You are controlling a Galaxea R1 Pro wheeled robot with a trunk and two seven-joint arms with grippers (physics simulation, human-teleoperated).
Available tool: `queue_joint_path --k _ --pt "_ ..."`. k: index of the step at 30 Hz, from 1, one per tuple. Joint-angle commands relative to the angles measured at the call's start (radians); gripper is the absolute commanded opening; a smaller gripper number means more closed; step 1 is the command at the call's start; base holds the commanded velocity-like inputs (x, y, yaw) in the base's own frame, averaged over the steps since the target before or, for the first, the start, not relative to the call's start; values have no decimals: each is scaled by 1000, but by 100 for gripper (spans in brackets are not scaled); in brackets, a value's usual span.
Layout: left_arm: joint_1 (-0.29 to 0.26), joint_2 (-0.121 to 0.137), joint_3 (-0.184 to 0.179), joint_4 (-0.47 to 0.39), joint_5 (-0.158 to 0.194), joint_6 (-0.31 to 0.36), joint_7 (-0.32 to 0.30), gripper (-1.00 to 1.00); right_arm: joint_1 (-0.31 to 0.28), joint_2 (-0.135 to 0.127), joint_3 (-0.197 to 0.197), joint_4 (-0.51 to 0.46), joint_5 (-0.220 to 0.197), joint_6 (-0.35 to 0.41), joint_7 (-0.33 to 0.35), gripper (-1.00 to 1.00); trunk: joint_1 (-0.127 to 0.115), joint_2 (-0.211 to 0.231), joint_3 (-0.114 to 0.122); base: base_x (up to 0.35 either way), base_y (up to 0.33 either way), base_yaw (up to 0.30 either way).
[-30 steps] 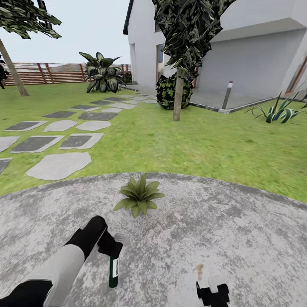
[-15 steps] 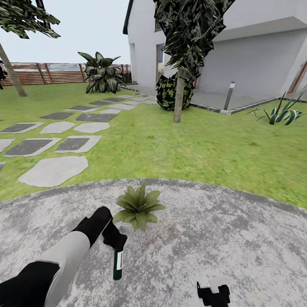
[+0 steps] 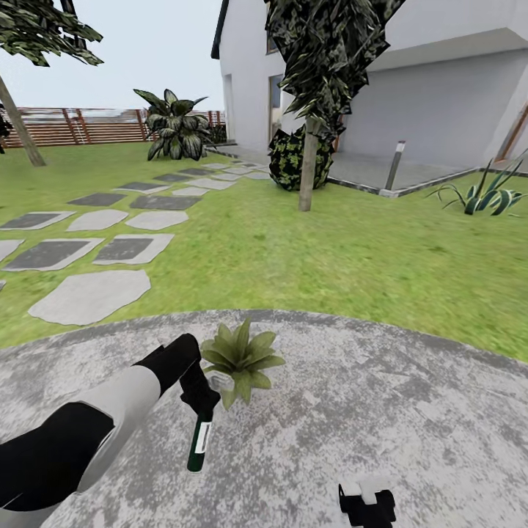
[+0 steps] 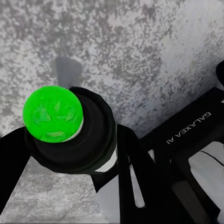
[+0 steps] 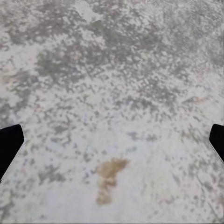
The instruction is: Pick up the pesticide atomizer in the garden and spray insectifuge to fully cover both potted plants in the garden.
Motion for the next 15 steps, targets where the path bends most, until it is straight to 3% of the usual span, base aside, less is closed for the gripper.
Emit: queue_joint_path --k 1,5,15 --pt "0 -2 2 -2 -17 6 -10 -100 -1 1 -6 1 11 -3 -4 100 0 0 -1 307 0 0" --pt "0 -8 2 -1 -34 7 -11 -100 -1 1 -6 1 10 -3 -4 100 0 0 -1 185 0 0" --pt "15 -4 0 -1 -36 4 -11 -100 -1 1 -6 1 9 -3 -4 100 0 0 -1 7 0 0"
